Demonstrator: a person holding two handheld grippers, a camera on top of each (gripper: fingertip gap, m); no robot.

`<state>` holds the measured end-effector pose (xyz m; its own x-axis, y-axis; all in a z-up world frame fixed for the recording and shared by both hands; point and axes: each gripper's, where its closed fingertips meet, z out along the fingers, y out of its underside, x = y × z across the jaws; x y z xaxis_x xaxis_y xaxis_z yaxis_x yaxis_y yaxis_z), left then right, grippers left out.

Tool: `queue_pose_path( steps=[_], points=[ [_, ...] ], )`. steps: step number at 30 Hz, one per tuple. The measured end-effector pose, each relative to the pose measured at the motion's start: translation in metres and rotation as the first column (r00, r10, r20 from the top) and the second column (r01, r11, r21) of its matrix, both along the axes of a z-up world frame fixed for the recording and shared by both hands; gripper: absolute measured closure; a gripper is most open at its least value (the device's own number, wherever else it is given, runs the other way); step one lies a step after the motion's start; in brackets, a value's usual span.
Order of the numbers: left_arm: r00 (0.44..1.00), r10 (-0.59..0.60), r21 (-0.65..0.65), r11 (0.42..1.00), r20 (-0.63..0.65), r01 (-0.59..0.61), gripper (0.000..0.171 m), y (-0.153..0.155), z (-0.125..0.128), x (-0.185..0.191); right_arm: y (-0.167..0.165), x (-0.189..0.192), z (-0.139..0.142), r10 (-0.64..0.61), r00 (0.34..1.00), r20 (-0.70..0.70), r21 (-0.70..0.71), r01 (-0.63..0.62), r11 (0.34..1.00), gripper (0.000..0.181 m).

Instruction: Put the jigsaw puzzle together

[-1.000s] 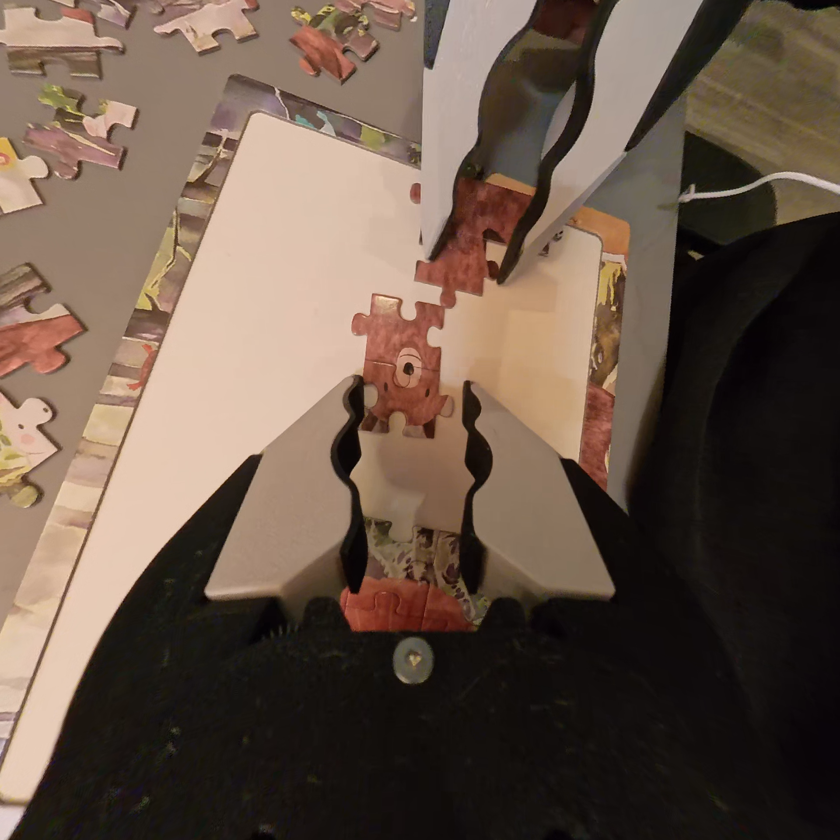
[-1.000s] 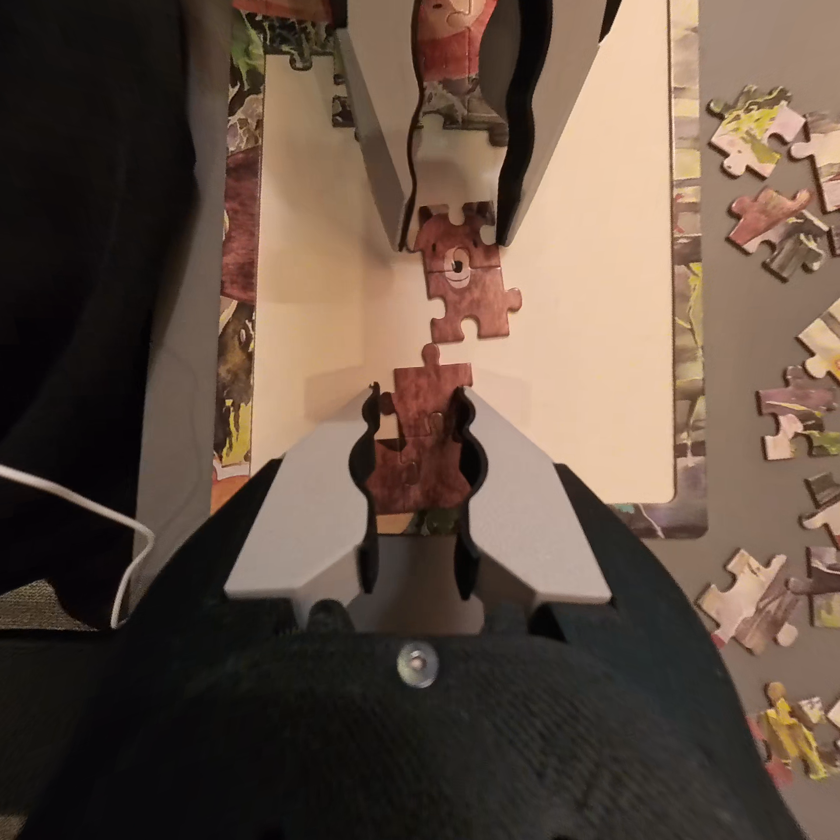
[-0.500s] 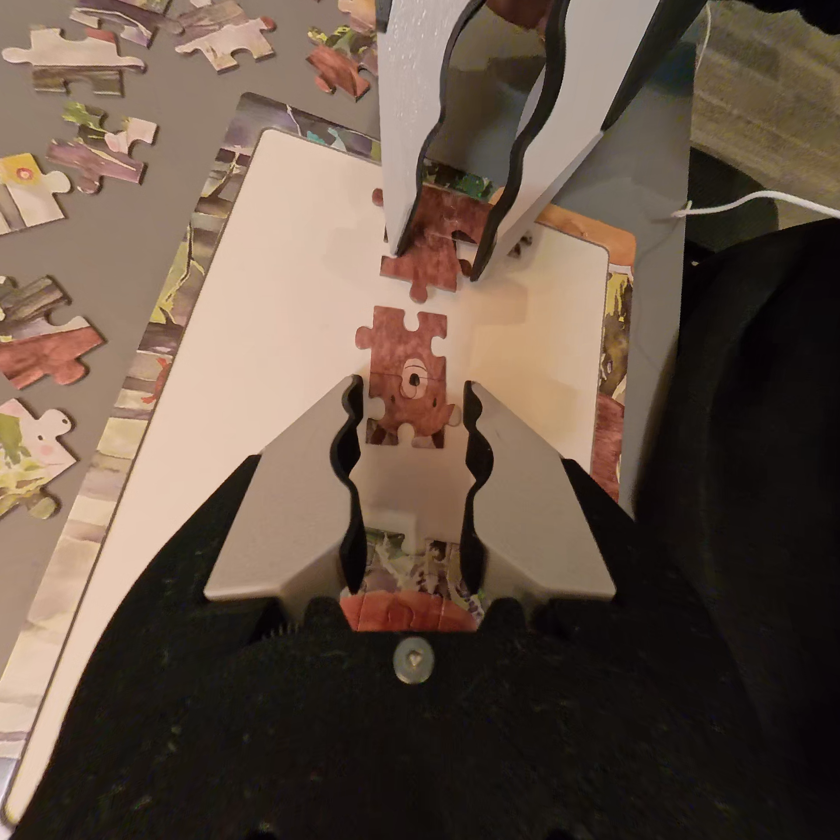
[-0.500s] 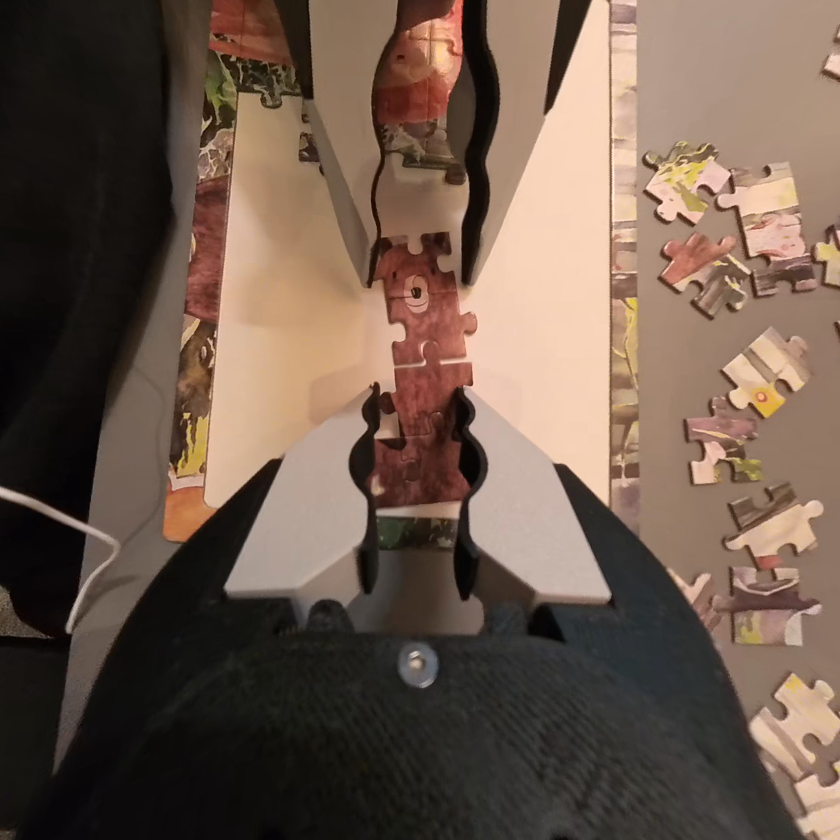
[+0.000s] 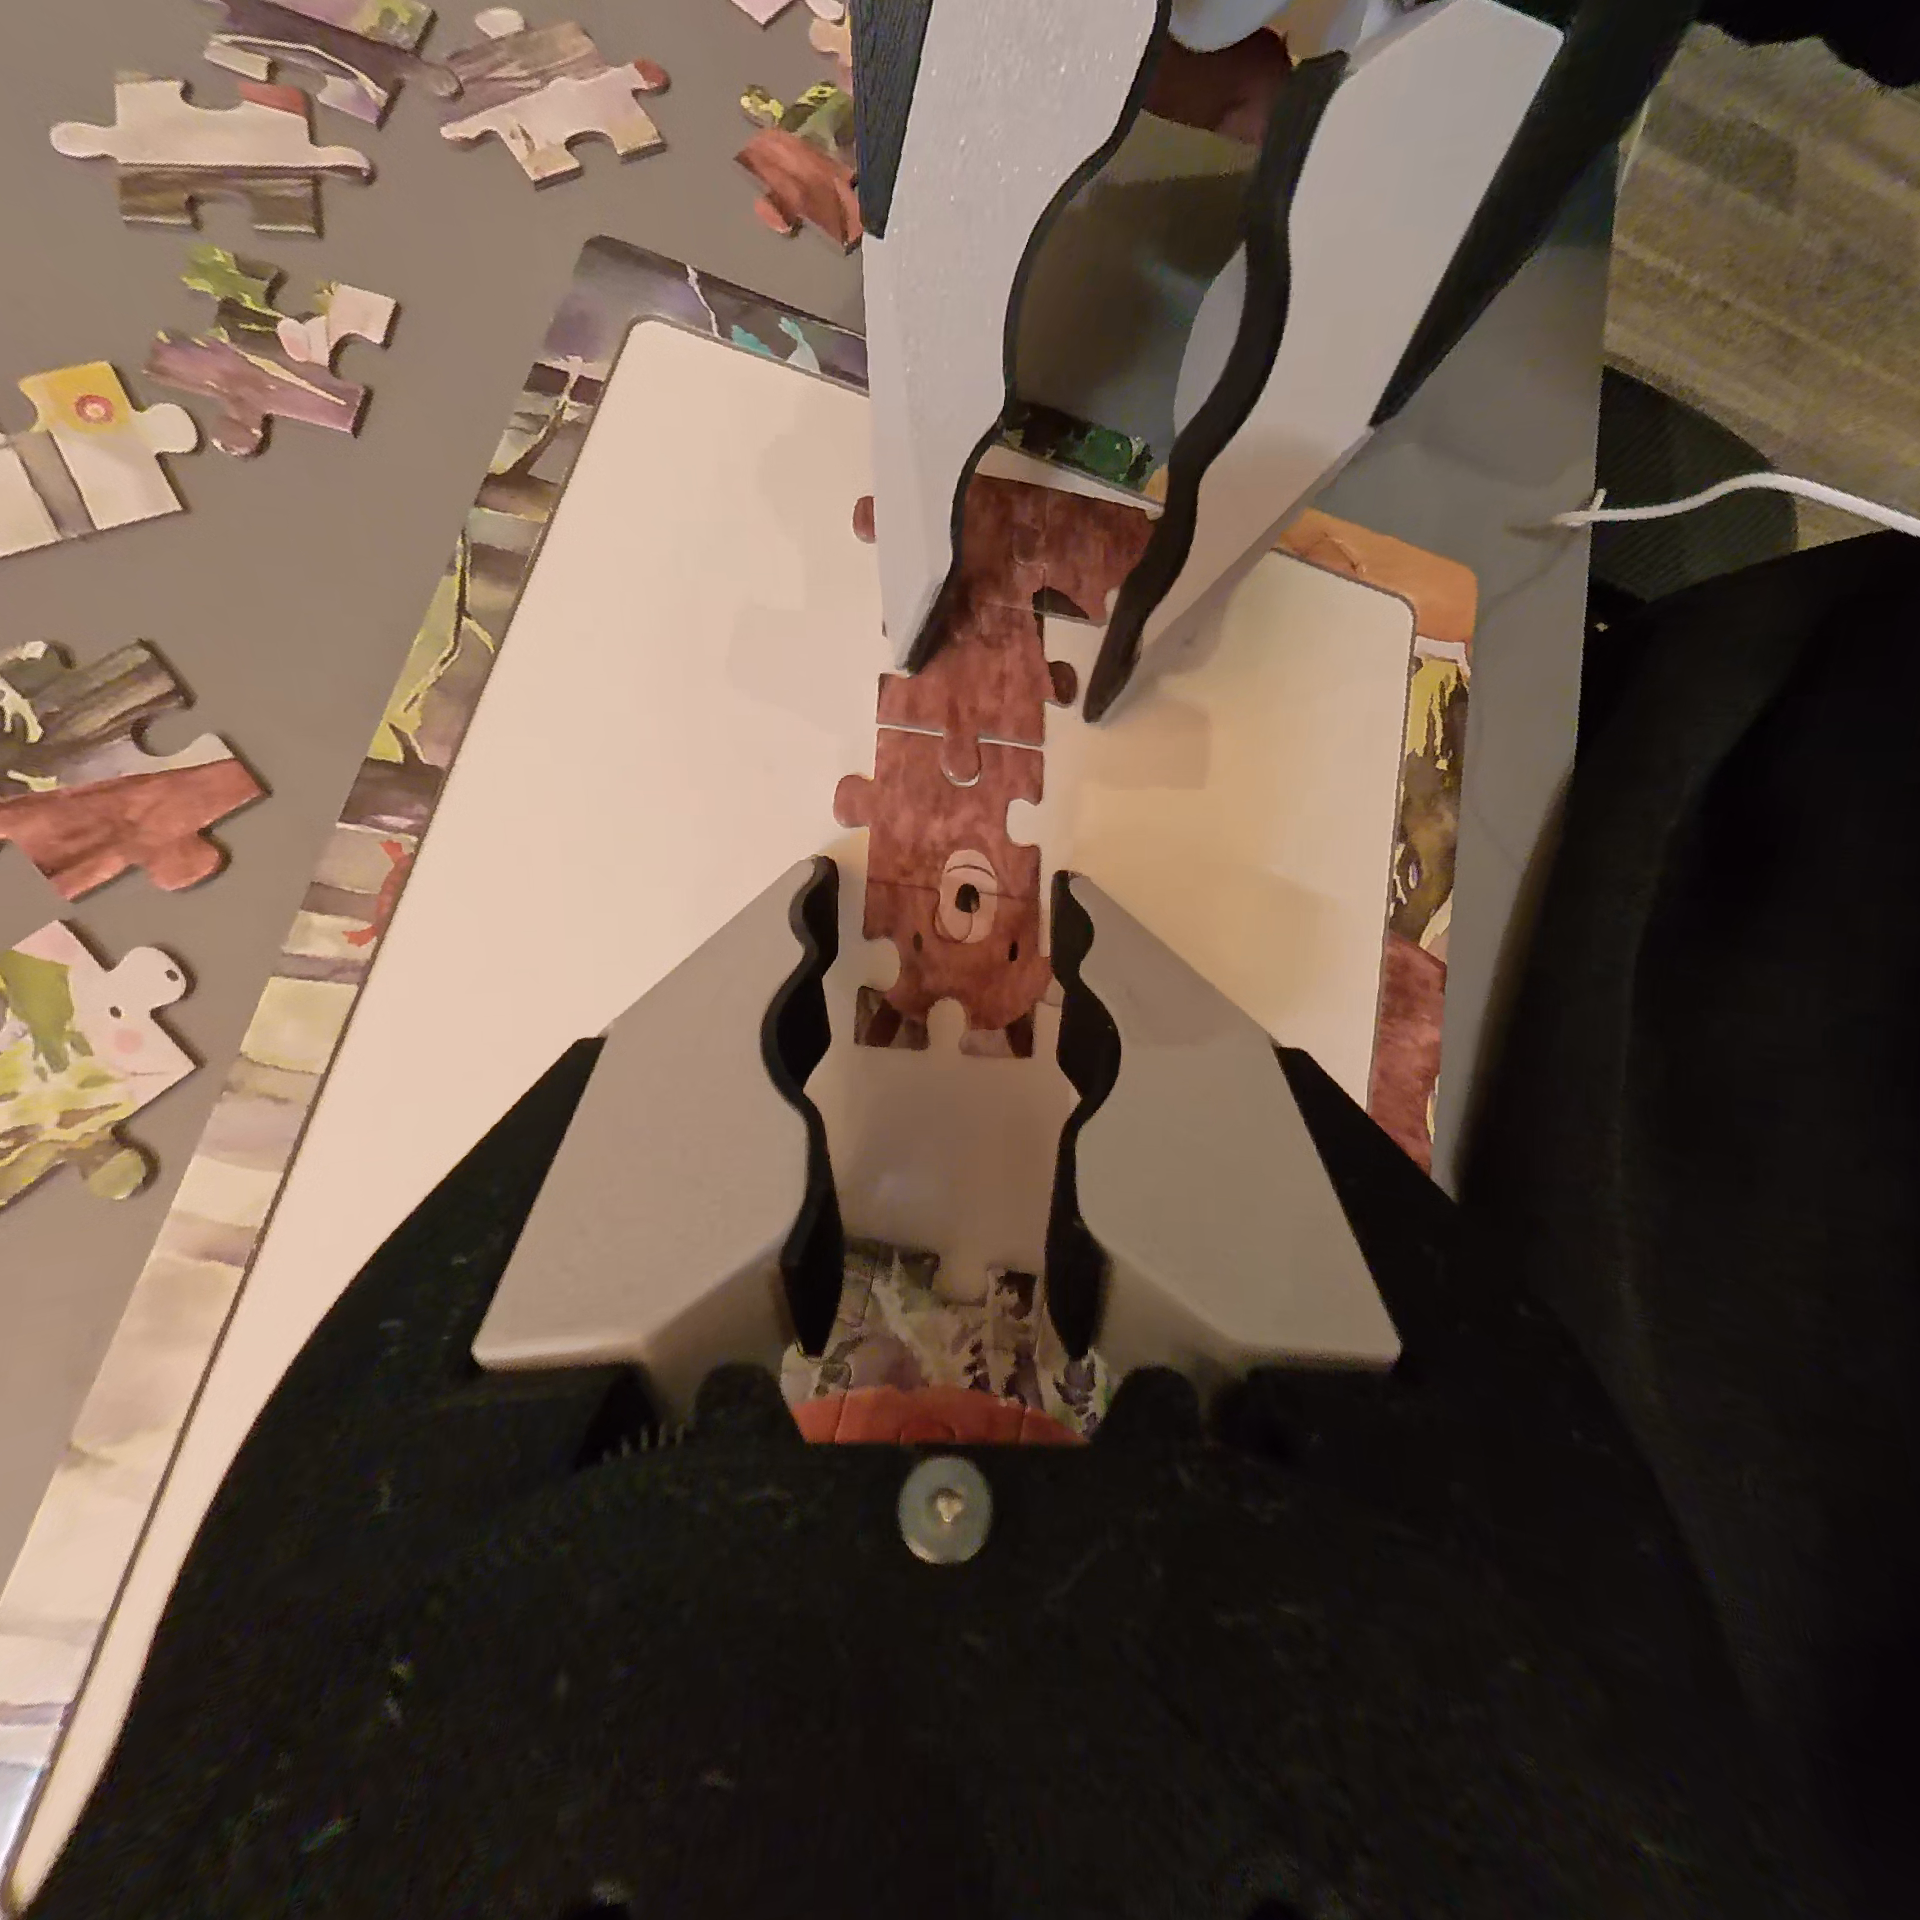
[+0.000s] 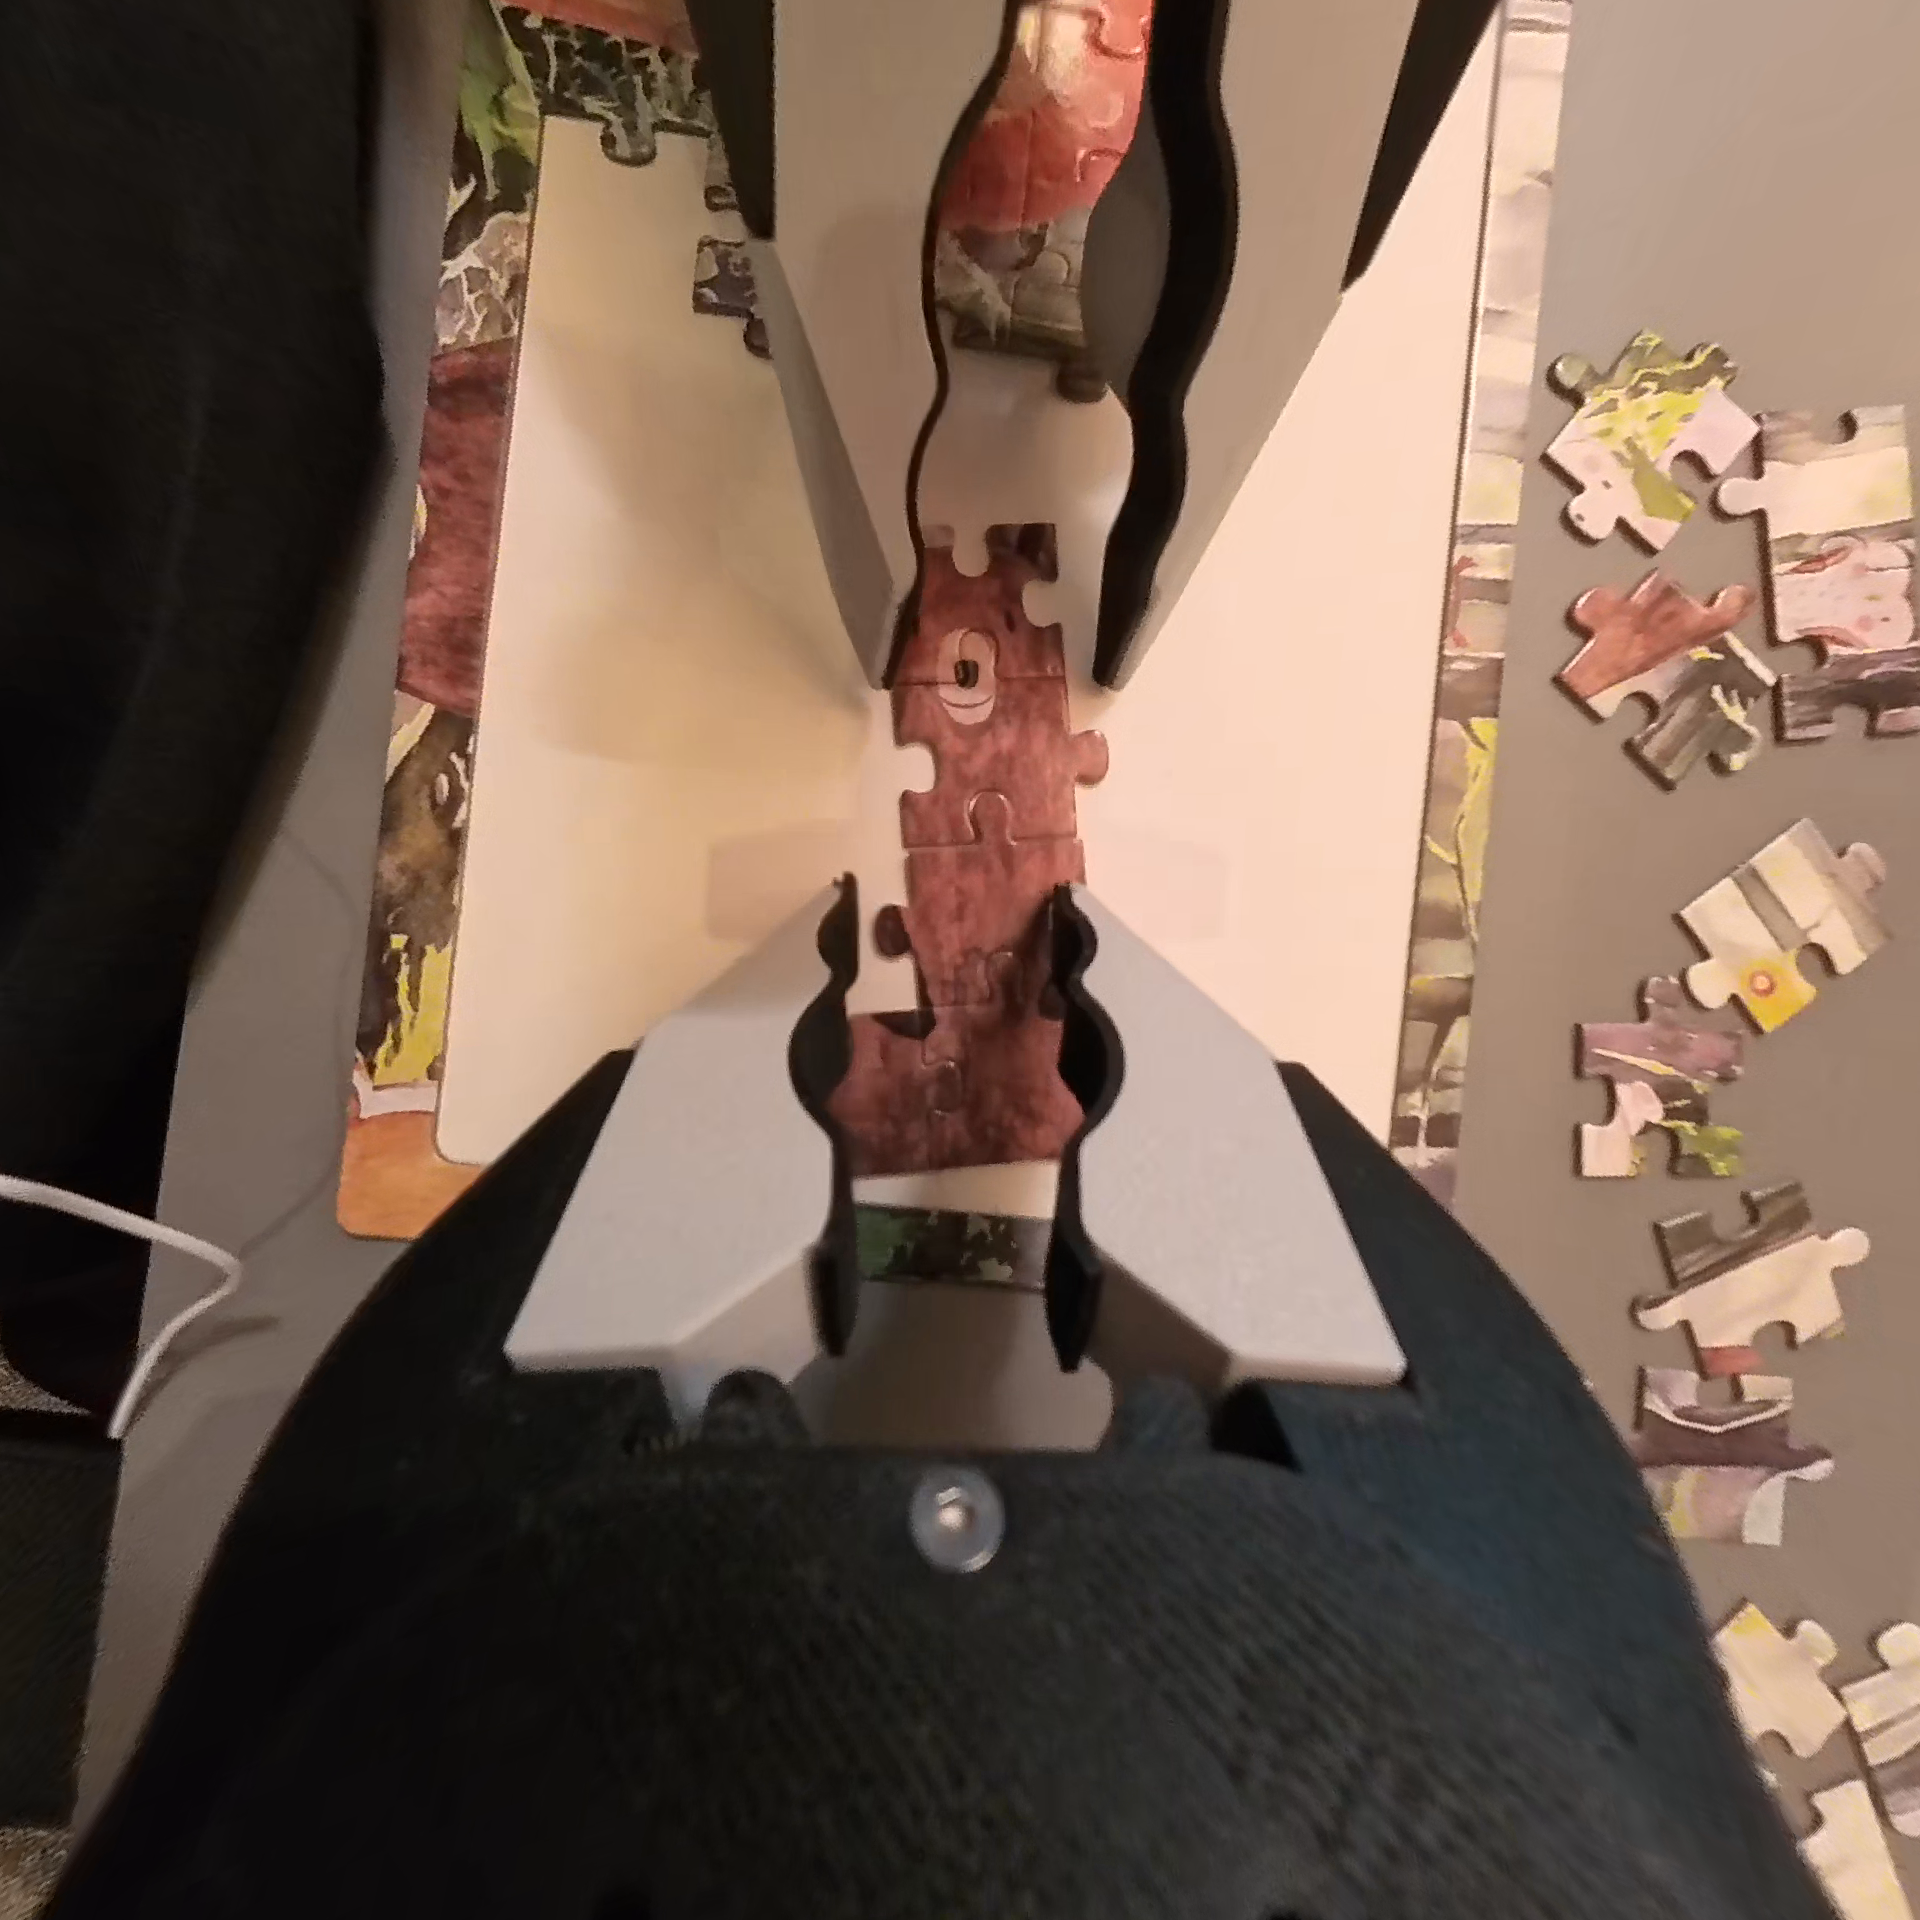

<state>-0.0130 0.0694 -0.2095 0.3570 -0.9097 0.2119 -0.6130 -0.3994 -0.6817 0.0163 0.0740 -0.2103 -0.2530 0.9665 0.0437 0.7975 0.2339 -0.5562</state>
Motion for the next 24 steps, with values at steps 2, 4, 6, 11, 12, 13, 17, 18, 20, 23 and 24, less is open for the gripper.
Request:
queue_pose_path(
  steps=[2,4,6,11,12,13,17,18,20,23,24],
  points=[
    [1.0,0.0,0.0,1.0,0.0,0.0,0.132,0.0002,-0.0001,0.0002,-0.0023,-0.0016,0.0011,-0.003,1.0,-0.003,-0.011,0.003,1.0,0.142],
    [1.0,0.0,0.0,1.0,0.001,0.0,0.132,0.0002,-0.0001,0.0002,-0.0028,-0.0035,0.0031,-0.015,1.0,-0.016,-0.027,0.015,1.0,0.141],
    [1.0,0.0,0.0,1.0,0.003,0.0,0.132,0.0002,-0.0001,0.0002,-0.0026,-0.0049,0.0046,-0.032,0.999,-0.033,-0.052,0.03,0.998,0.141],
    [1.0,0.002,-0.001,1.0,0.007,-0.002,0.132,0.0004,-0.0004,0.0002,-0.0008,-0.0009,-0.0009,-0.076,0.997,-0.019,-0.095,0.073,0.993,0.142],
    [1.0,0.001,0.002,1.0,0.005,-0.001,0.133,0.0004,-0.0004,0.0002,-0.0021,-0.0012,-0.0001,-0.084,0.996,-0.02,-0.111,0.081,0.99,0.145],
    [1.0,0.001,0.004,1.0,0.004,-0.001,0.133,0.0005,-0.0003,0.0002,-0.003,-0.0015,0.0005,-0.095,0.995,-0.021,-0.125,0.092,0.988,0.145],
    [1.0,0.002,0.005,1.0,0.004,-0.002,0.133,0.0004,-0.0006,0.0002,-0.0013,-0.0017,-0.0008,-0.139,0.99,-0.026,-0.115,0.135,0.984,0.147],
    [1.0,0.002,0.004,1.0,0.005,-0.002,0.133,0.0005,-0.0007,0.0002,-0.0008,-0.0017,-0.0007,-0.149,0.989,-0.027,-0.114,0.145,0.983,0.147],
    [1.0,0.003,0.003,1.0,0.005,-0.003,0.133,0.0005,-0.0006,0.0002,0.0001,-0.0019,-0.001,-0.166,0.986,-0.029,-0.115,0.162,0.98,0.149],
    [1.0,0.003,0.006,1.0,0.003,-0.003,0.133,0.0004,-0.0007,0.0001,0.0027,-0.0017,-0.0011,-0.189,0.981,-0.03,-0.106,0.185,0.977,0.153],
    [1.0,0.003,0.007,1.0,0.001,-0.003,0.133,0.0003,-0.0008,0.0001,0.0031,-0.0016,-0.001,-0.194,0.981,-0.027,-0.103,0.19,0.976,0.153]
  ],
)
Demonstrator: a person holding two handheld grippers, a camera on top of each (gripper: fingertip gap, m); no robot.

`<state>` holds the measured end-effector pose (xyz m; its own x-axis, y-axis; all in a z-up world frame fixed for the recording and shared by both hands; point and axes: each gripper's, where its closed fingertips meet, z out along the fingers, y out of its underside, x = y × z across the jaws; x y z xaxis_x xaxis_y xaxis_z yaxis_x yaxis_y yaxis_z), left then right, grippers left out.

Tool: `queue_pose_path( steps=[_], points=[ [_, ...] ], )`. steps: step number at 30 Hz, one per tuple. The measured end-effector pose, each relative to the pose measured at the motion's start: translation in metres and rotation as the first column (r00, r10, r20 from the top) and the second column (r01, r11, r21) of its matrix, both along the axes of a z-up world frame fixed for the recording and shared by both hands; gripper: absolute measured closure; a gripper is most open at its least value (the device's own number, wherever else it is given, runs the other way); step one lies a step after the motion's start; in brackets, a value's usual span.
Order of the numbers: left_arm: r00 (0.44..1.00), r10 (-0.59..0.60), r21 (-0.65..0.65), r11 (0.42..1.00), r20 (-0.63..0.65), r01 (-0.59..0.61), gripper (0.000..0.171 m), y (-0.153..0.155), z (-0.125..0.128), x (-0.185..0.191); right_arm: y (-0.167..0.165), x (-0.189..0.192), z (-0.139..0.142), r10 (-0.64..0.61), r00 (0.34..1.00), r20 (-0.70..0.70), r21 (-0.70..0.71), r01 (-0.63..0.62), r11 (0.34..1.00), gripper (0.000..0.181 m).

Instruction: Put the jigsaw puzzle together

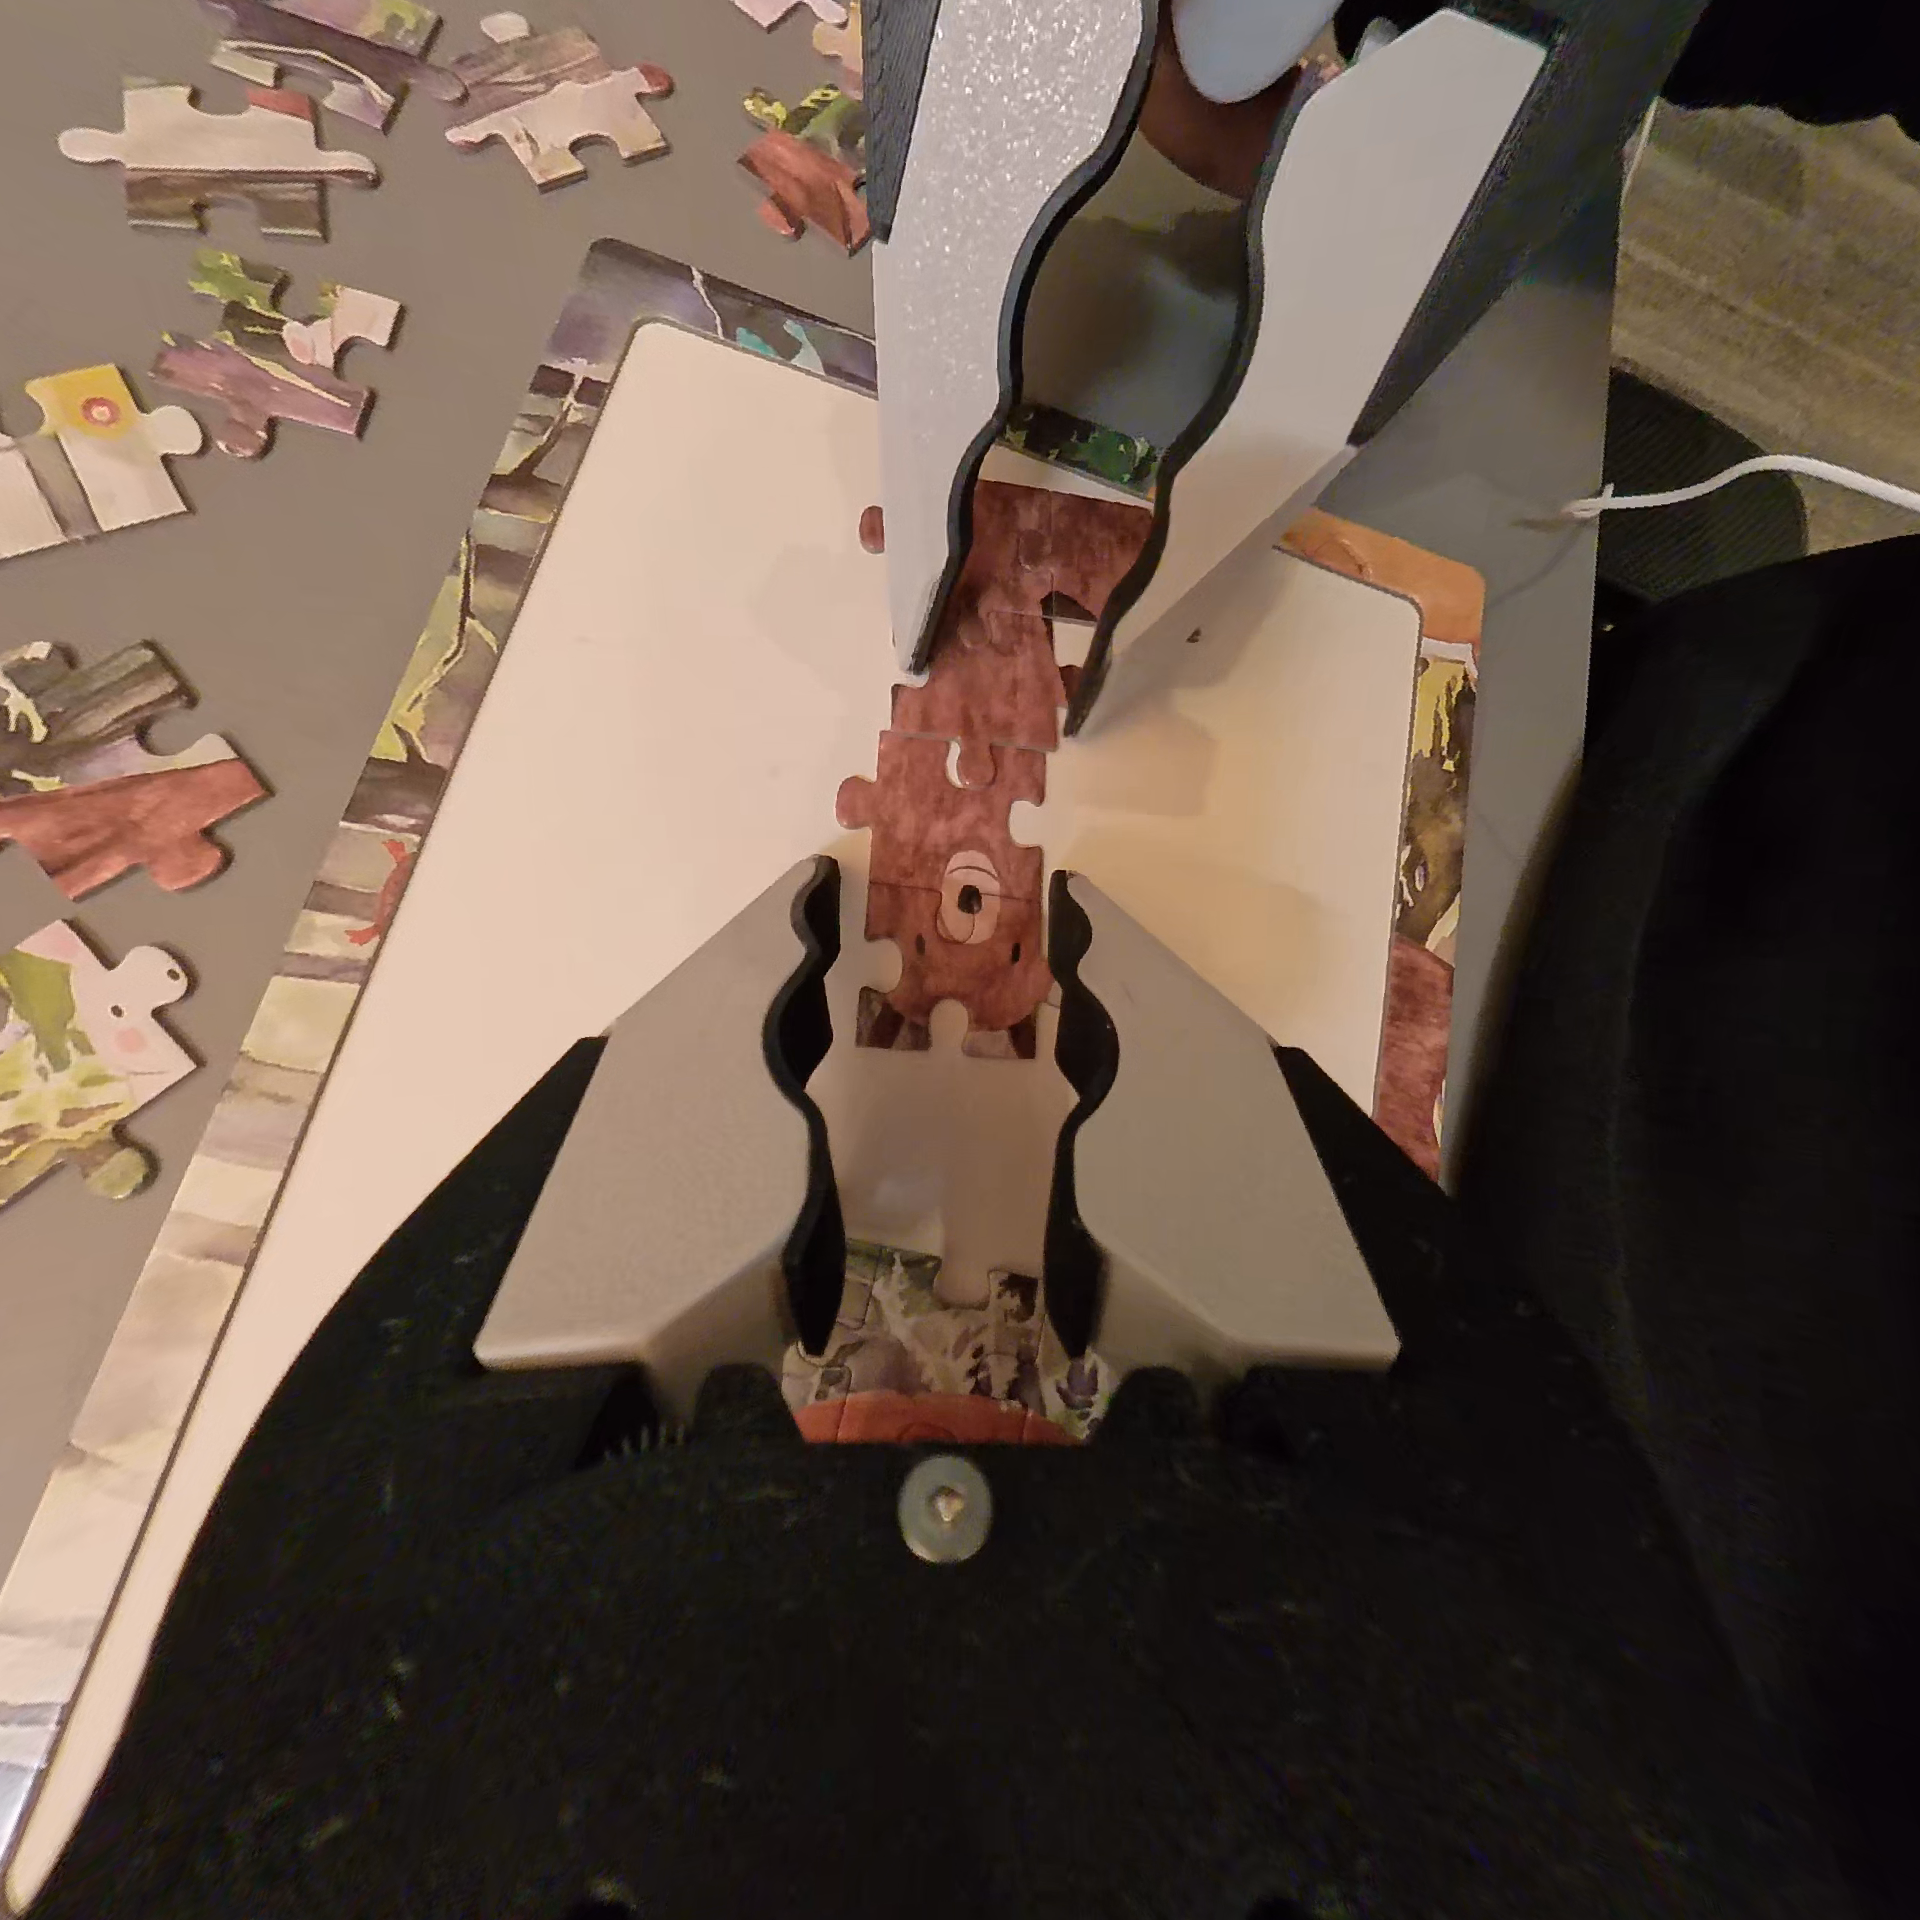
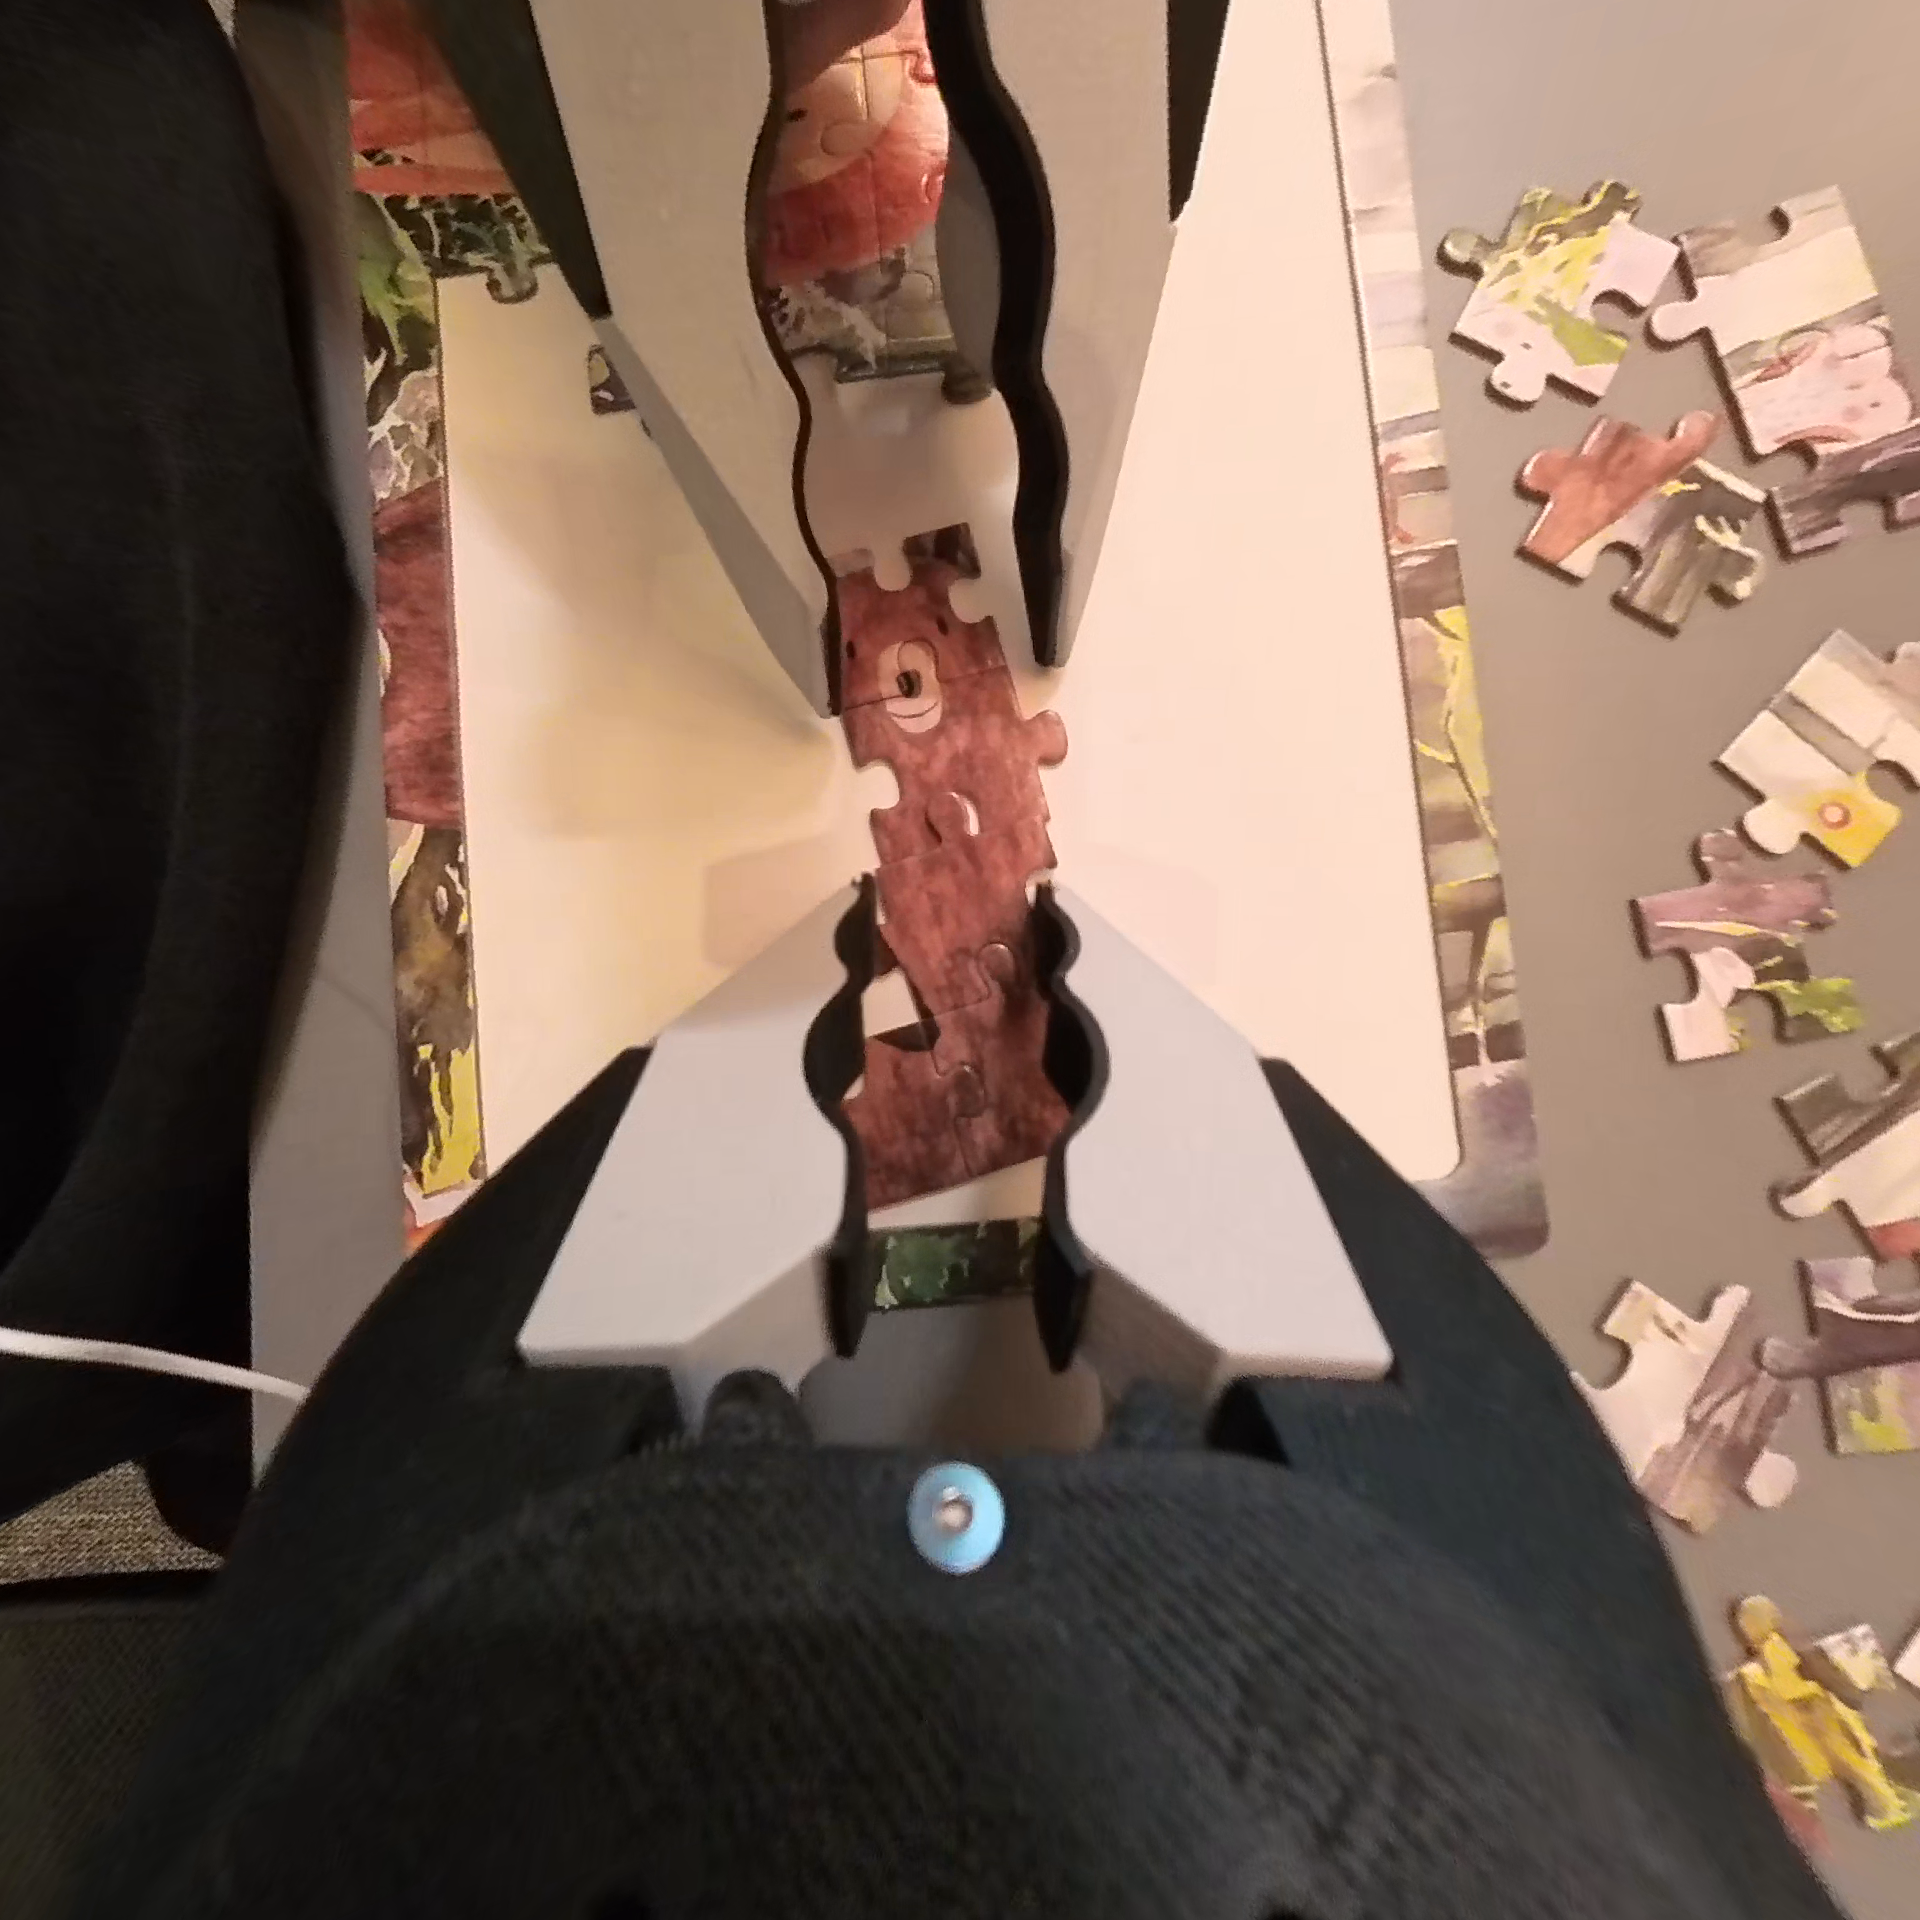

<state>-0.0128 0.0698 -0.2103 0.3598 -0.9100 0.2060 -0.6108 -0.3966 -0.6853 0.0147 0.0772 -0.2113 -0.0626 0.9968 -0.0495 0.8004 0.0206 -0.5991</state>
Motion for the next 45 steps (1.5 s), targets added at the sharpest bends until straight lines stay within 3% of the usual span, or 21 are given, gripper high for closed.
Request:
queue_pose_path(
  steps=[7,15,36,41,45],
  points=[
    [1.0,0.003,0.003,1.0,-0.002,-0.003,0.133,0.0,0.0,0.0,0.0,-0.006,0.012,-0.023,0.998,-0.051,-0.003,0.023,1.0,0.157],
    [1.0,0.006,0.002,1.0,0.0,-0.006,0.133,0.0,0.0,0.0,-0.001,-0.007,0.003,-0.021,0.999,-0.039,-0.011,0.02,1.0,0.181],
    [1.0,0.006,-0.001,1.0,-0.001,-0.006,0.138,-0.001,0.0,0.0,0.003,-0.006,0.001,-0.078,0.997,0.004,-0.017,0.078,0.997,0.181],
    [1.0,-0.013,0.009,1.0,0.0,0.013,0.132,-0.004,0.001,0.001,0.024,0.007,0.014,-0.175,0.983,-0.048,0.011,0.176,0.984,0.17],
    [0.999,-0.002,0.053,0.999,-0.033,0.004,0.126,-0.002,-0.001,0.001,0.034,0.023,0.003,-0.236,0.972,-0.019,-0.008,0.236,0.972,0.152]
  ],
)
